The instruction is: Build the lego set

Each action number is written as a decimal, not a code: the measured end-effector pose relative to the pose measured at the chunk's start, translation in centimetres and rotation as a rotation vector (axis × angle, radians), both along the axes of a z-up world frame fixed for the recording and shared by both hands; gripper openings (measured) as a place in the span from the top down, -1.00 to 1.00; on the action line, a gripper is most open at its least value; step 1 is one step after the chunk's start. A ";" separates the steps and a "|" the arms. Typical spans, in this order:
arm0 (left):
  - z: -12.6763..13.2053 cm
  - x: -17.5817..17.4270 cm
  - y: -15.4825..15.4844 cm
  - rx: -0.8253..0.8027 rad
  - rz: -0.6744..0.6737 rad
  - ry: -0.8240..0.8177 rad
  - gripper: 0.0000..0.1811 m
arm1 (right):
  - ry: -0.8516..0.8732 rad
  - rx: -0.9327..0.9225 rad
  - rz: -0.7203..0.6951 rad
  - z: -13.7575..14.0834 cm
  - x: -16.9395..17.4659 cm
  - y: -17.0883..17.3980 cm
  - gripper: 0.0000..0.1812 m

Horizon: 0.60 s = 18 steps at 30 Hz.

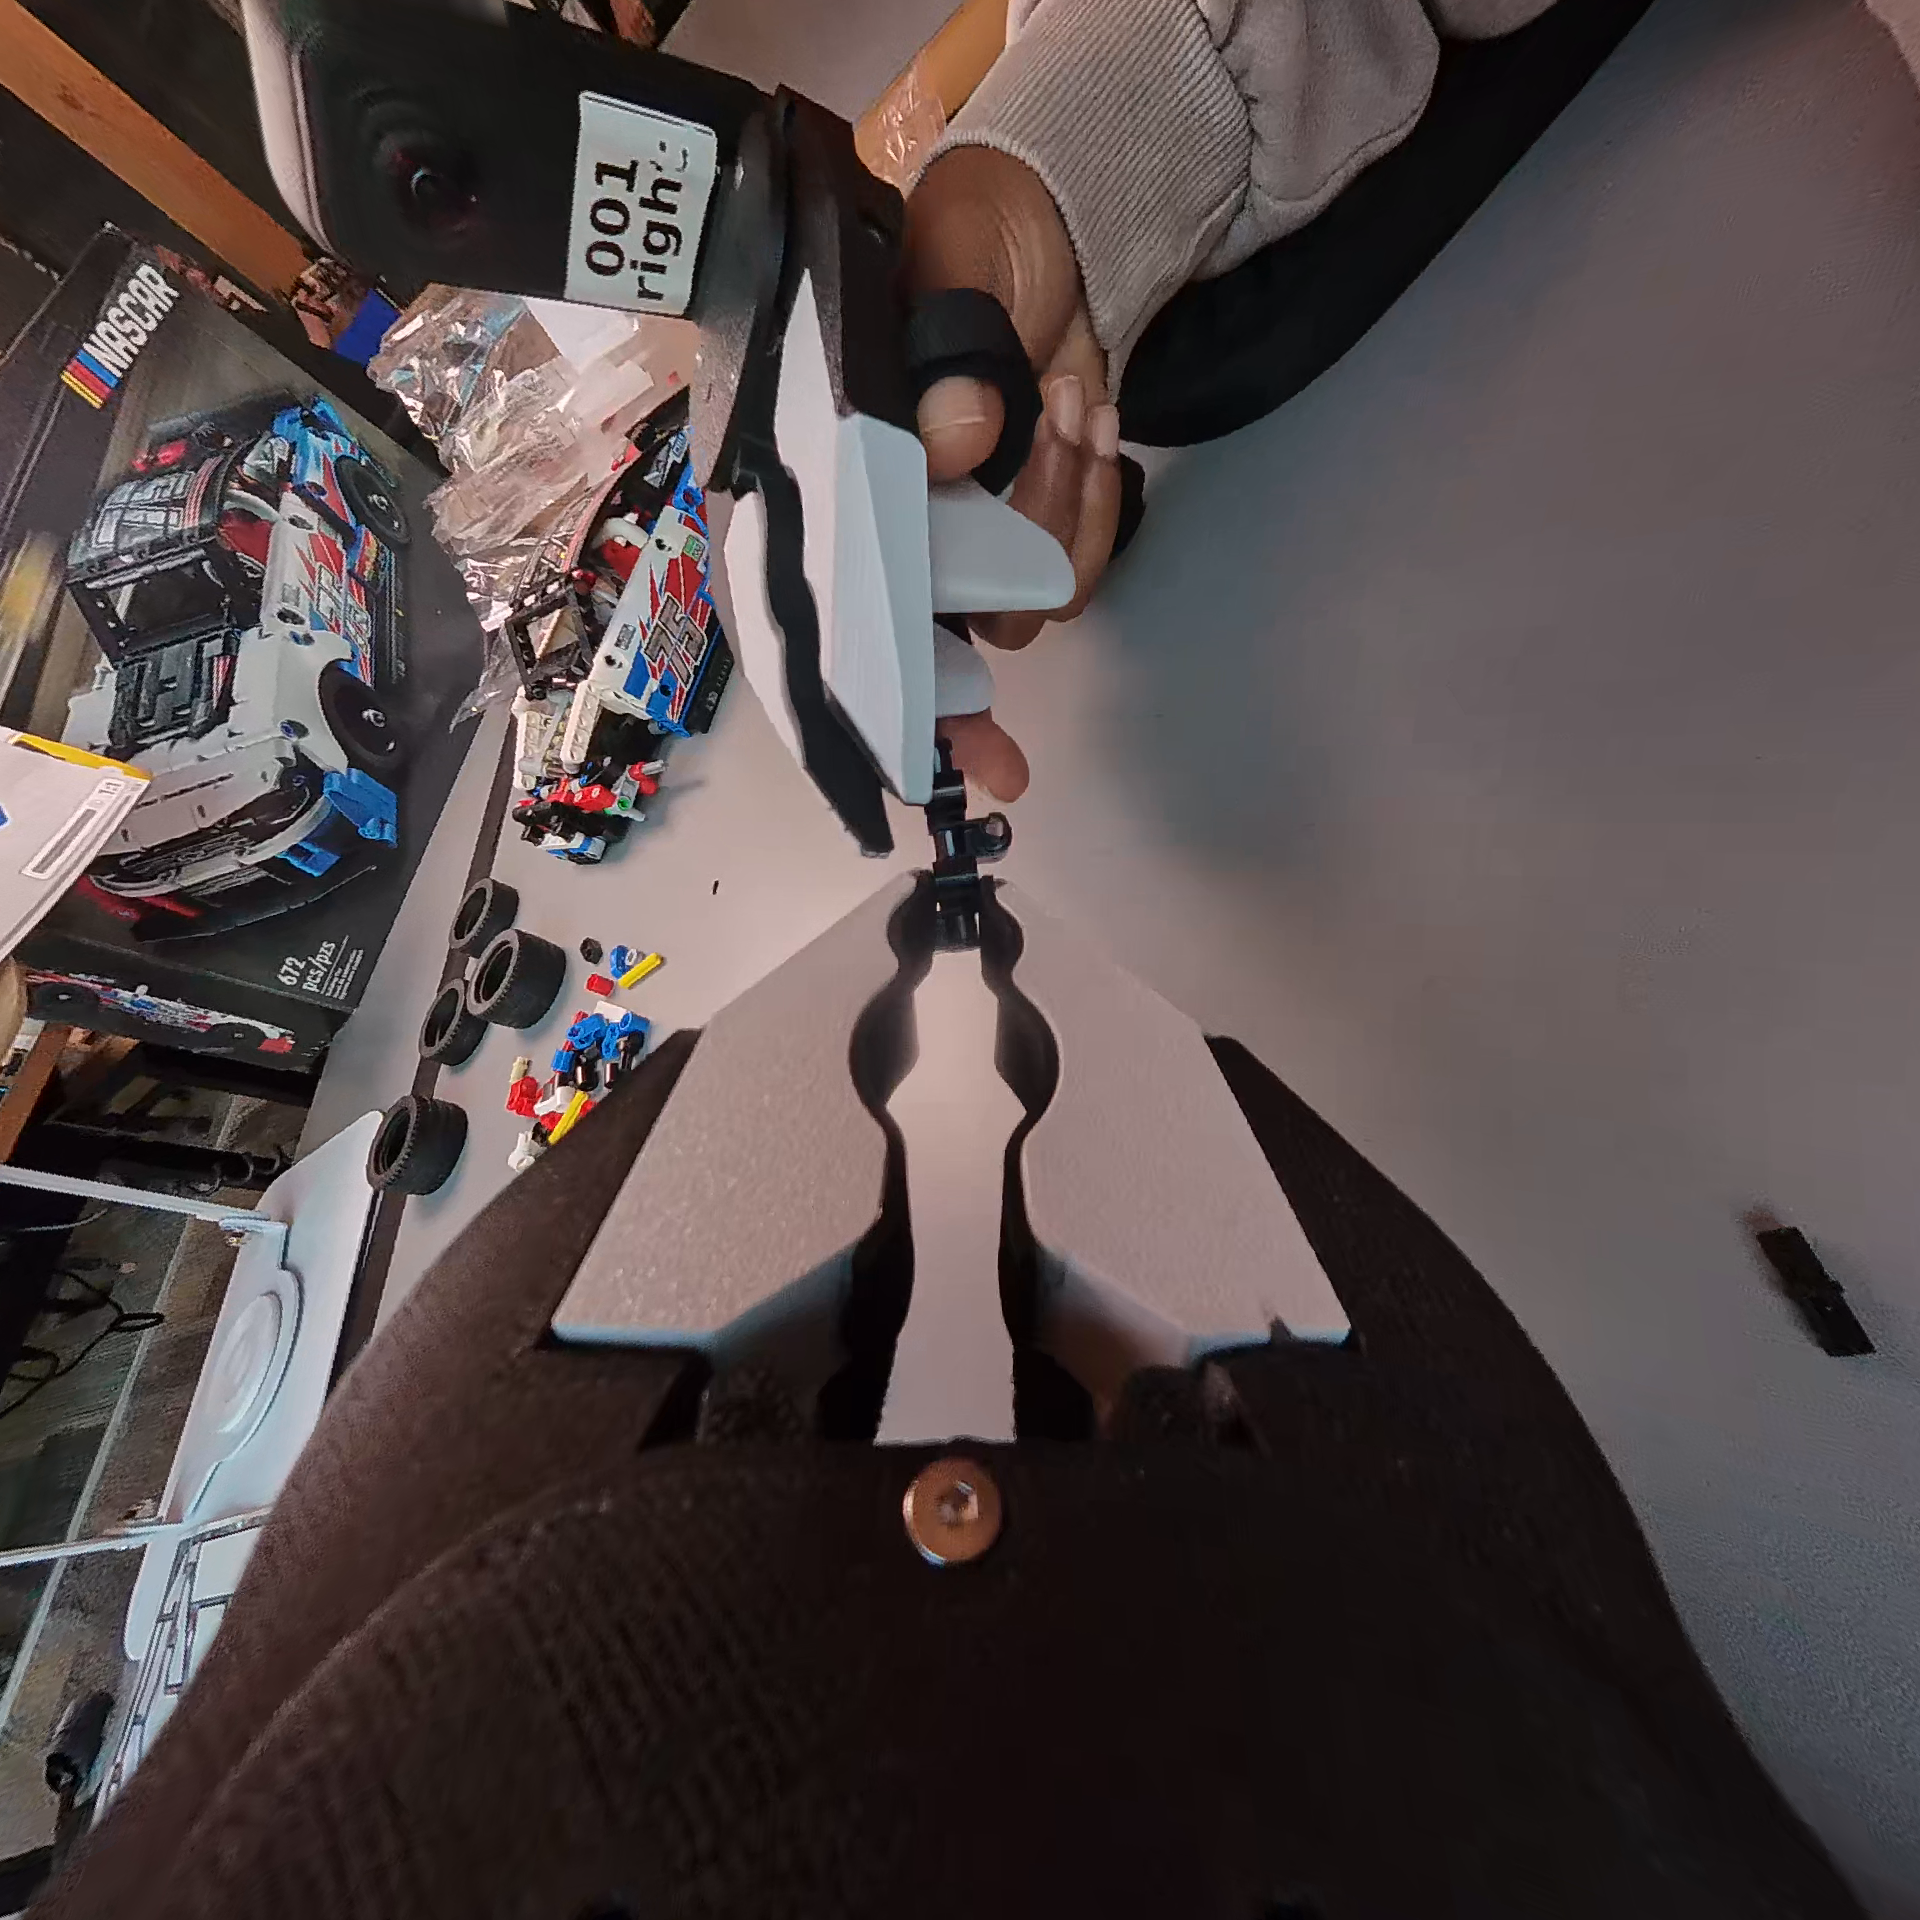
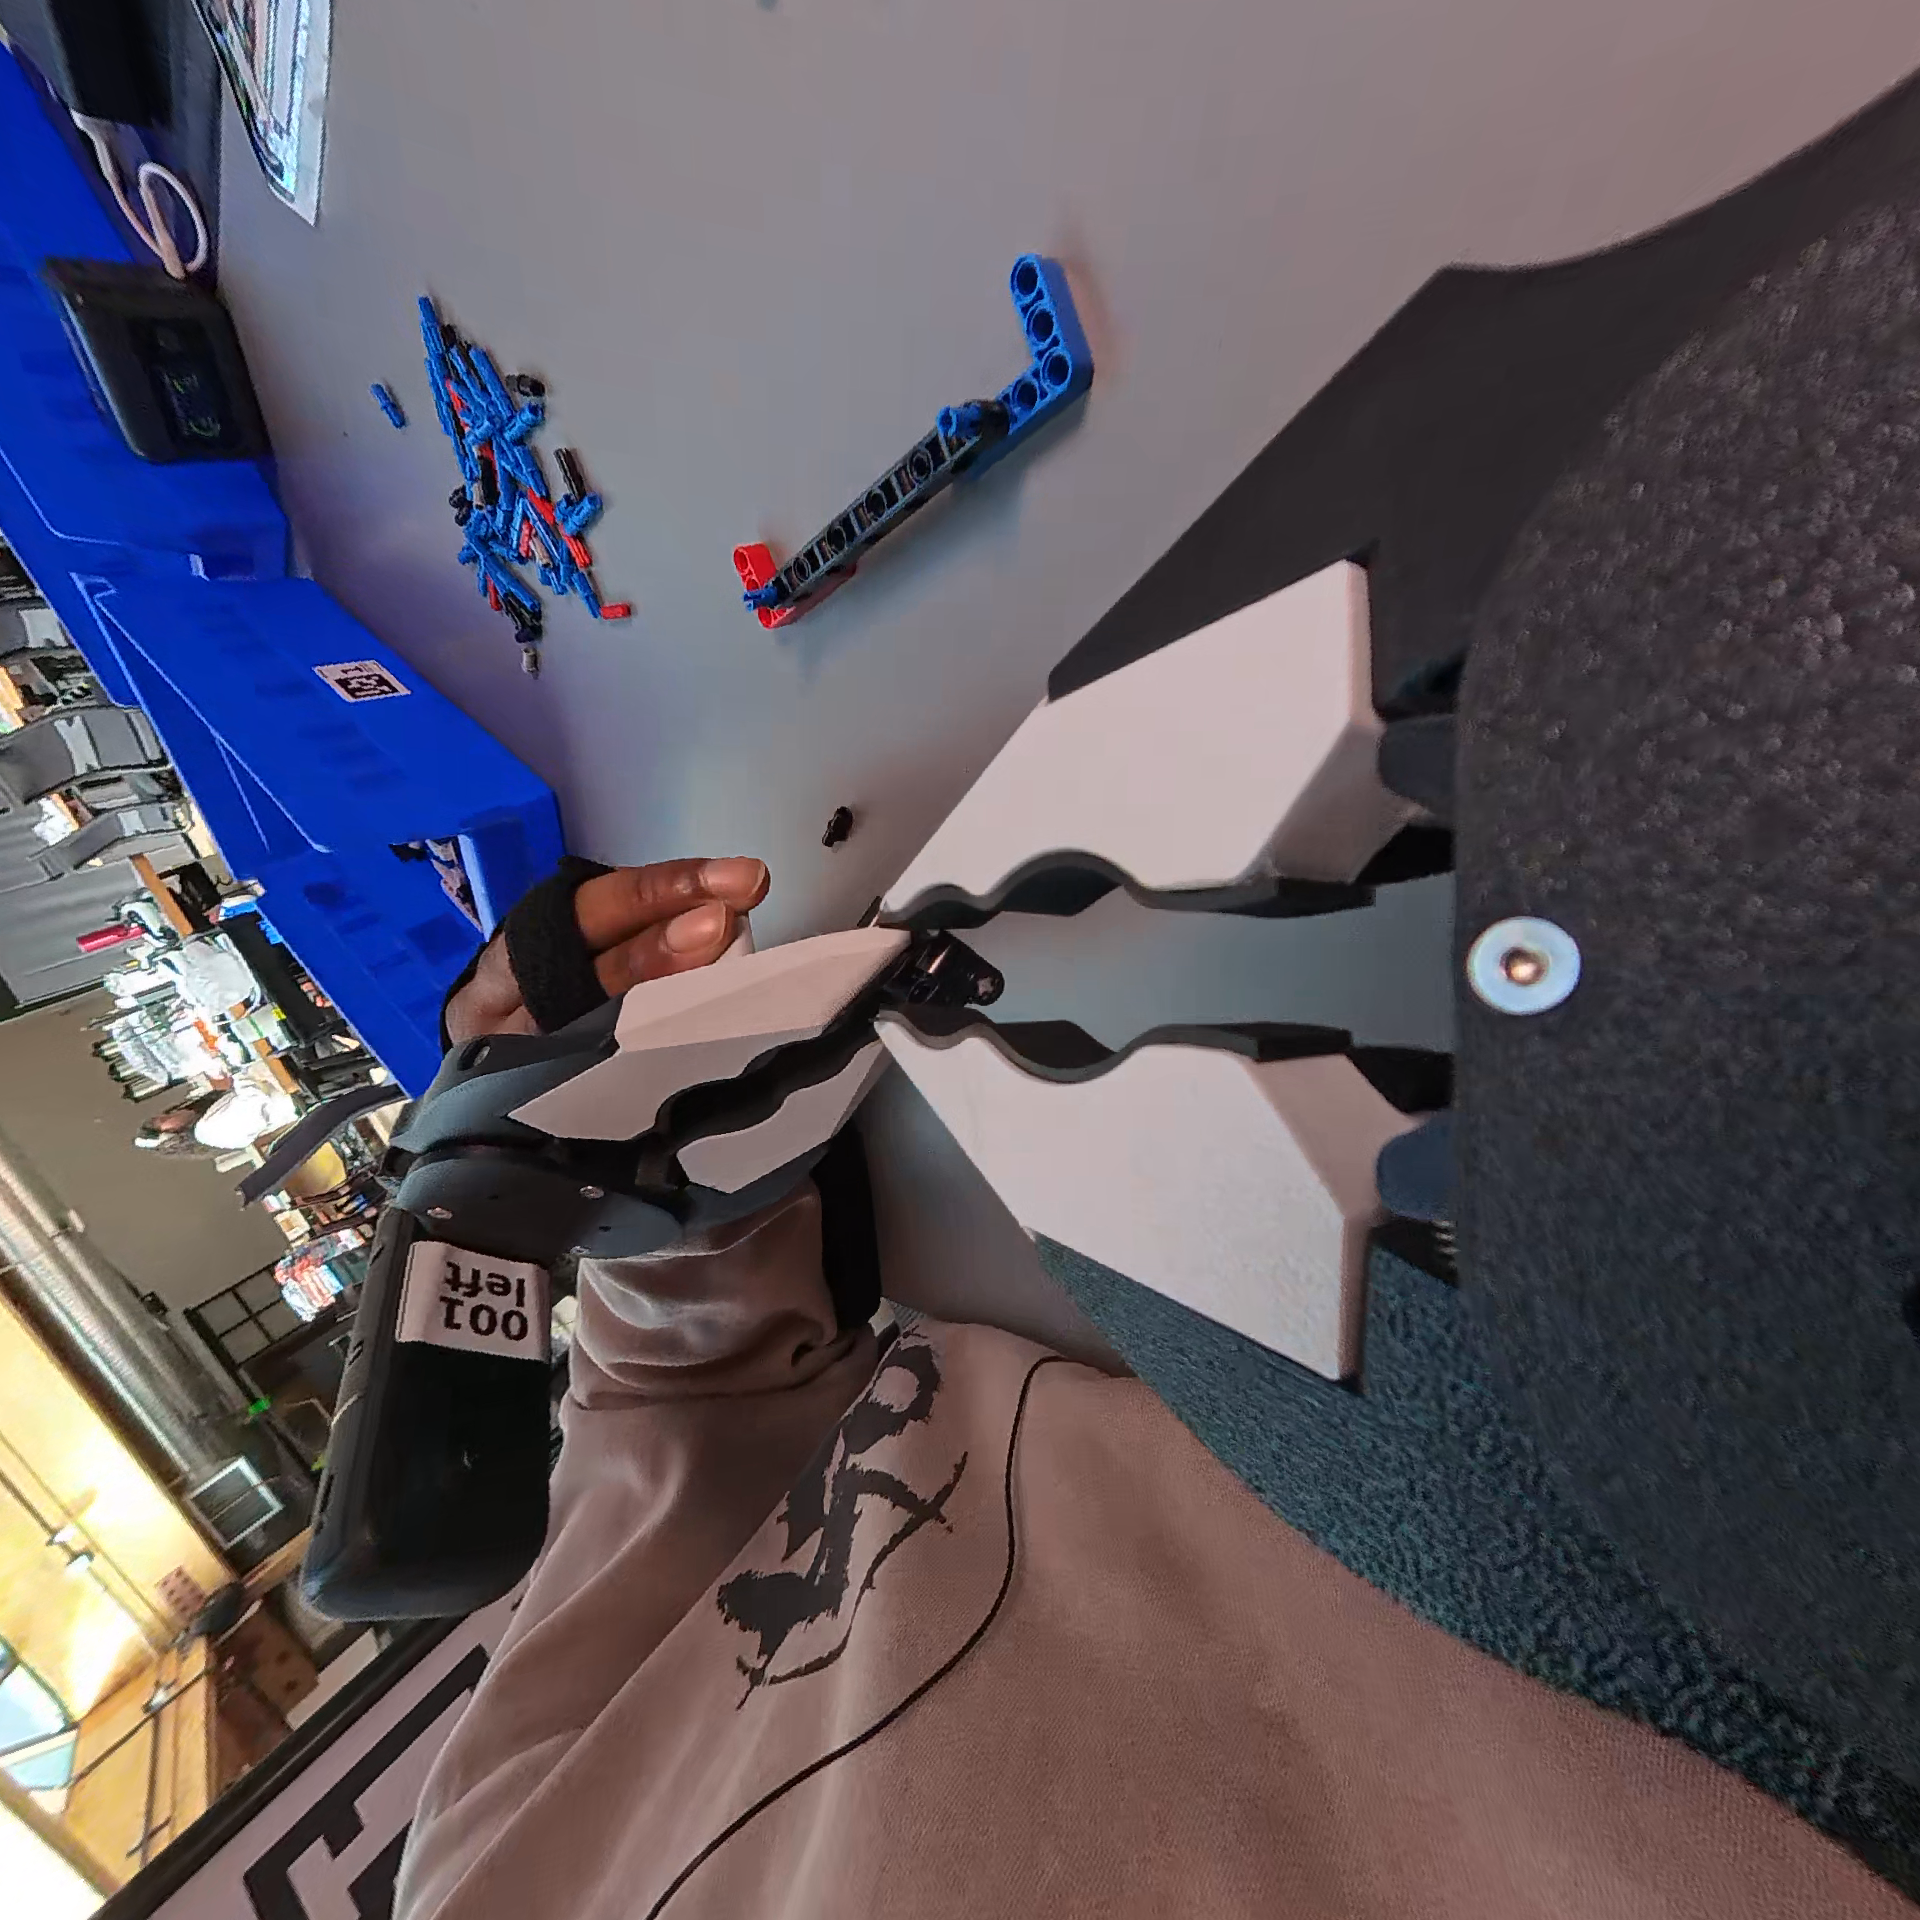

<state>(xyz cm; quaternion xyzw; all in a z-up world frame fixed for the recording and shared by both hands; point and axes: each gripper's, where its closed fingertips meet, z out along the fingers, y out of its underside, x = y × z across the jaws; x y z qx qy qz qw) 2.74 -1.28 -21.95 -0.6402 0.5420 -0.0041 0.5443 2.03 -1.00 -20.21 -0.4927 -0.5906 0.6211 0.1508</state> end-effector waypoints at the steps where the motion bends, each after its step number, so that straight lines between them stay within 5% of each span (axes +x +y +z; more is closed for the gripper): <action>1: -0.1 0.0 0.0 0.000 -0.001 0.006 0.93 | 0.005 0.025 0.004 -0.1 0.0 -0.1 0.87; 7: 0.1 -0.1 0.0 0.007 -0.003 -0.002 0.93 | 0.024 0.049 -0.003 -0.1 0.0 0.1 0.96; 11: 0.2 -0.5 0.0 0.050 0.010 0.051 0.93 | -0.042 0.008 -0.006 -0.6 0.3 0.6 0.66; 18: 0.0 -0.6 0.0 0.059 0.012 0.061 0.93 | -0.066 0.032 0.035 -1.2 0.7 0.0 0.90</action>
